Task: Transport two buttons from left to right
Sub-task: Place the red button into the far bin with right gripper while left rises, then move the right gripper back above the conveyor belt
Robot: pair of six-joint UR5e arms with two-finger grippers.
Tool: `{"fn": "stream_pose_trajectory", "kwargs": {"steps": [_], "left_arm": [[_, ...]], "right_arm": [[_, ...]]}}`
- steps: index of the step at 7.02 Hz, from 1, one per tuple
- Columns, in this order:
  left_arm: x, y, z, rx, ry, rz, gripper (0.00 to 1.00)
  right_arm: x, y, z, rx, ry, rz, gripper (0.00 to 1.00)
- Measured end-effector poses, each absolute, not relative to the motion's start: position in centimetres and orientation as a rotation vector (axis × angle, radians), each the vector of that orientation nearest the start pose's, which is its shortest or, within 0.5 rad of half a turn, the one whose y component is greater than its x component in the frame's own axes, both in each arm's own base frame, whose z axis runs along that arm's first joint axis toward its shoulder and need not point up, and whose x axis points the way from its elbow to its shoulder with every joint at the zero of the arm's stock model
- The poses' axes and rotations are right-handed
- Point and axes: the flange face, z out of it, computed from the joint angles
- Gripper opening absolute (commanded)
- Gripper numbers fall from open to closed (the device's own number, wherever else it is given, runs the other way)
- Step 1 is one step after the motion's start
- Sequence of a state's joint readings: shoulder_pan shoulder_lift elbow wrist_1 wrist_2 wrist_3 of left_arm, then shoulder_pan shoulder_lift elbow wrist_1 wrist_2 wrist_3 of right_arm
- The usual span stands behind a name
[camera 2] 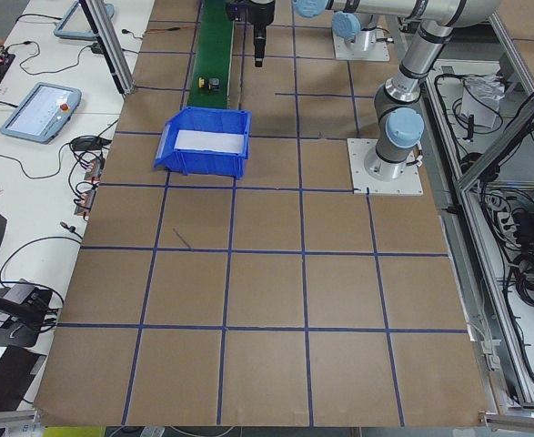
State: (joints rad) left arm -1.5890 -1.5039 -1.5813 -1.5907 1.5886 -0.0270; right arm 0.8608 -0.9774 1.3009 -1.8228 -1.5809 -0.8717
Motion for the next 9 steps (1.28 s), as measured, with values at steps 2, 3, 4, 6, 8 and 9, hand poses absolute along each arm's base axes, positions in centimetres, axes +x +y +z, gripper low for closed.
{"fn": "stream_pose_trajectory", "kwargs": {"steps": [2,3,4,6,8,9], "left_arm": [[-13.3,-46.4,50.9,-0.048,3.126,-0.032,1.0],[-12.8,-46.5,50.7,-0.066,3.129,-0.013,1.0],[-12.8,-46.4,50.6,-0.069,3.13,-0.003,1.0],[-12.9,-46.4,50.6,-0.066,3.128,-0.002,1.0],[-12.9,-46.4,50.7,-0.061,3.121,-0.005,1.0],[-12.9,-46.4,50.7,-0.06,3.121,-0.007,1.0]], "right_arm": [[-35.7,-61.7,28.6,-0.246,3.092,0.084,1.0],[-35.7,-61.8,29.0,-0.247,3.101,0.071,1.0],[-35.7,-61.8,29.2,-0.247,3.107,0.064,1.0],[-34.8,-61.2,32.9,-0.239,3.137,0.016,1.0],[-30.0,-60.8,39.1,-0.243,3.162,-0.032,1.0],[-26.2,-60.7,41.6,-0.227,3.16,-0.028,1.0]]}}
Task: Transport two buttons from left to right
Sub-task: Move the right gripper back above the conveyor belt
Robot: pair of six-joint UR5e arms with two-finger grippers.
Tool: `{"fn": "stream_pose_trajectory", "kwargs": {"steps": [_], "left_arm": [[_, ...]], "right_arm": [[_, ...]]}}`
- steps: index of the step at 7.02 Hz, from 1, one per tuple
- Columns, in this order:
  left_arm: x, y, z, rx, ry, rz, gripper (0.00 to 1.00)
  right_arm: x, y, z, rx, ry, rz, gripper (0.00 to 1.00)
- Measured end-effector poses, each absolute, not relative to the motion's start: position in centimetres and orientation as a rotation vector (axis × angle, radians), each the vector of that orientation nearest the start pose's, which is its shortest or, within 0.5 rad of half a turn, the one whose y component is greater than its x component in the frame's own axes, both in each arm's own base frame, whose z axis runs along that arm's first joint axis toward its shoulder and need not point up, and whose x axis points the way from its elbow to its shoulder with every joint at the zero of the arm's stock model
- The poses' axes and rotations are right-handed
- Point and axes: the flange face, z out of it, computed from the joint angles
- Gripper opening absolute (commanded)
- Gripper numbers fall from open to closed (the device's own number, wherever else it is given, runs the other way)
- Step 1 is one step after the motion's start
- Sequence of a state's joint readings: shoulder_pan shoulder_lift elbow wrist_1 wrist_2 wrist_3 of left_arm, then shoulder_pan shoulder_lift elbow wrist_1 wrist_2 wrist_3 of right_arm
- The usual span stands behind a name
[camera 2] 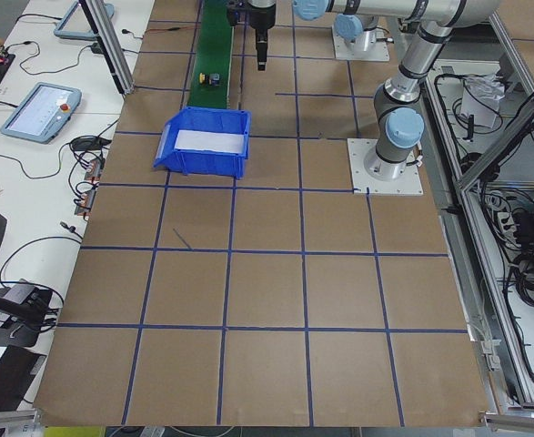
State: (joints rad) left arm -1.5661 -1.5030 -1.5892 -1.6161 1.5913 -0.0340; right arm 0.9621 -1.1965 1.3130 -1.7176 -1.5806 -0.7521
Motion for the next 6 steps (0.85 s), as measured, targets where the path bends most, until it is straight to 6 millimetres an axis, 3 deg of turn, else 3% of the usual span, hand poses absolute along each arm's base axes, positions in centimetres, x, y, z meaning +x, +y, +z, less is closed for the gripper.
{"fn": "stream_pose_trajectory", "kwargs": {"steps": [3,6], "left_arm": [[-13.0,-46.4,50.7,-0.06,3.121,-0.012,1.0],[-13.0,-46.5,50.7,-0.061,3.123,-0.013,1.0]], "right_arm": [[-13.6,-58.5,47.5,-0.043,3.151,0.008,1.0],[1.5,-56.4,50.5,-0.014,3.17,-0.021,1.0]]}}
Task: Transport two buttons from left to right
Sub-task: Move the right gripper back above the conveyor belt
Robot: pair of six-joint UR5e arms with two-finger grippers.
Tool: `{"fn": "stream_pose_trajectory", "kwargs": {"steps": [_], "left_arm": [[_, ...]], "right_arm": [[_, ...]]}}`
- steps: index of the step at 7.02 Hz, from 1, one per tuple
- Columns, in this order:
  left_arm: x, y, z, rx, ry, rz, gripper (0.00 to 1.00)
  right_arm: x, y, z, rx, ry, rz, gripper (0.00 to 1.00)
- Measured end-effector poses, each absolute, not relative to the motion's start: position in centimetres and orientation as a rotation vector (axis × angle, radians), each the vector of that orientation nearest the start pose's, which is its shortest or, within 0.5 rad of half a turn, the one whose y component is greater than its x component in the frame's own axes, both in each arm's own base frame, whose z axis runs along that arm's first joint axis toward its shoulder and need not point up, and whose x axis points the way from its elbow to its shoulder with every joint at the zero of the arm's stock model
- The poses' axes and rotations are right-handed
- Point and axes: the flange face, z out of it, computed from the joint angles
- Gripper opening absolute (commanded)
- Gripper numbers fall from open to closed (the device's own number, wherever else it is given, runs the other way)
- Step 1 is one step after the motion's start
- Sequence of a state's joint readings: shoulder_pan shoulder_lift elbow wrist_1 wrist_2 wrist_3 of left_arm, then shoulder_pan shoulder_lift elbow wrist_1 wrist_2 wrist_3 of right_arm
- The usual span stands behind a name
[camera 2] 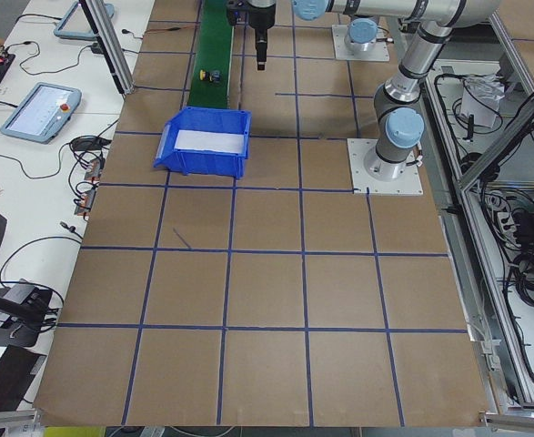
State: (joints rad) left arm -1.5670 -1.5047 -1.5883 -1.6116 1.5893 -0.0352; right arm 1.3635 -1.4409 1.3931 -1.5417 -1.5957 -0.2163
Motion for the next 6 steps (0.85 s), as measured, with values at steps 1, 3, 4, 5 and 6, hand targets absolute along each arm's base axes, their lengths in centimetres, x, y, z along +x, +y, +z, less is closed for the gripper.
{"fn": "stream_pose_trajectory", "kwargs": {"steps": [1,3,4,5,6], "left_arm": [[-13.0,-46.5,50.7,-0.061,3.123,-0.013,1.0],[-13.0,-46.5,50.7,-0.059,3.121,-0.013,1.0],[-13.0,-46.5,50.7,-0.059,3.122,-0.012,1.0],[-13.0,-46.5,50.7,-0.059,3.123,-0.012,1.0],[-13.0,-46.5,50.7,-0.058,3.122,-0.013,1.0]], "right_arm": [[5.7,-55.8,50.7,-0.025,3.17,-0.025,1.0],[11.0,-54.8,50.5,-0.022,3.171,-0.021,1.0],[11.7,-54.6,50.4,-0.017,3.171,-0.015,1.0],[12.0,-54.4,50.2,-0.015,3.169,-0.009,1.0],[12.1,-54.2,50.2,-0.017,3.168,-0.007,1.0]]}}
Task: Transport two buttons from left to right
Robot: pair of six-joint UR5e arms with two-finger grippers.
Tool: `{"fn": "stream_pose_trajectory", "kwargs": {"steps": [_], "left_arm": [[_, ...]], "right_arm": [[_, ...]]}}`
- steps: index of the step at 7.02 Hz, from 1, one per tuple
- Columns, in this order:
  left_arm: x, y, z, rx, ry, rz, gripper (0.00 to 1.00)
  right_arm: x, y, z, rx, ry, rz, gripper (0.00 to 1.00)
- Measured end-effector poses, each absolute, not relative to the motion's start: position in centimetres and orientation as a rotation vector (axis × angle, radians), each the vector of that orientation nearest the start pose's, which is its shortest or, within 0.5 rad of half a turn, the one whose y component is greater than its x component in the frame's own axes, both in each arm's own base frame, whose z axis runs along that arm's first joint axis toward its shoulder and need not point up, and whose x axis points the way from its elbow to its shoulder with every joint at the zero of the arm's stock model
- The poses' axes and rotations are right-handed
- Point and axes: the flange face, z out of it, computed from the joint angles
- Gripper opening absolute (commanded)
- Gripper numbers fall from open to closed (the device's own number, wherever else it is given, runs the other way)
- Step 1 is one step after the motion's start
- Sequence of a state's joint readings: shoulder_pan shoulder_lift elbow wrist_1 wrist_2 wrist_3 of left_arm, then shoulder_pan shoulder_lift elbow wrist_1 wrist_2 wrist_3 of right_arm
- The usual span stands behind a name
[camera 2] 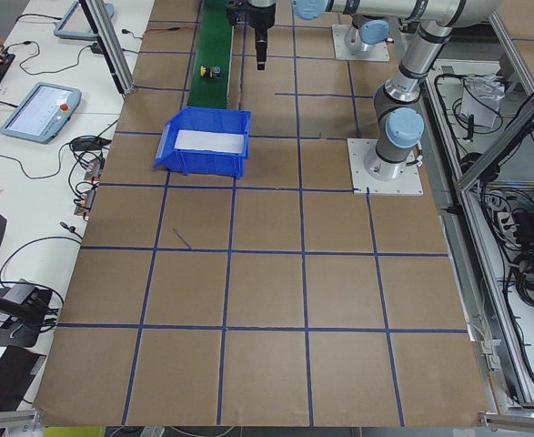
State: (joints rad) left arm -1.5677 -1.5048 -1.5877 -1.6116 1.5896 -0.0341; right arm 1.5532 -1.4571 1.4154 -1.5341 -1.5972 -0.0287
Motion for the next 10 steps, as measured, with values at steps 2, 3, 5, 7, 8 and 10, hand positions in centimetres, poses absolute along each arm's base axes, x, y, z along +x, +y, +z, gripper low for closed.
{"fn": "stream_pose_trajectory", "kwargs": {"steps": [2,3,5,7,8,10], "left_arm": [[-13.0,-46.5,50.7,-0.087,3.122,-0.019,1.0],[-13.0,-46.5,50.6,-0.119,3.122,-0.02,1.0],[-13.0,-46.6,50.6,-0.132,3.123,-0.021,1.0],[-12.8,-46.6,50.6,-0.132,3.123,-0.022,1.0],[-12.6,-46.7,50.6,-0.136,3.123,-0.024,1.0],[-12.5,-46.7,50.7,-0.139,3.122,-0.024,1.0]], "right_arm": [[12.1,-54.2,50.1,-0.04,3.167,-0.005,1.0],[12.2,-54.1,50.1,-0.041,3.164,0.001,1.0],[13.1,-53.4,48.8,-0.052,3.161,0.062,1.0],[13.5,-53.1,48.2,-0.065,3.165,0.077,1.0],[13.5,-53.1,48.2,-0.065,3.166,0.07,1.0],[13.4,-53.2,48.2,-0.066,3.165,0.068,1.0]]}}
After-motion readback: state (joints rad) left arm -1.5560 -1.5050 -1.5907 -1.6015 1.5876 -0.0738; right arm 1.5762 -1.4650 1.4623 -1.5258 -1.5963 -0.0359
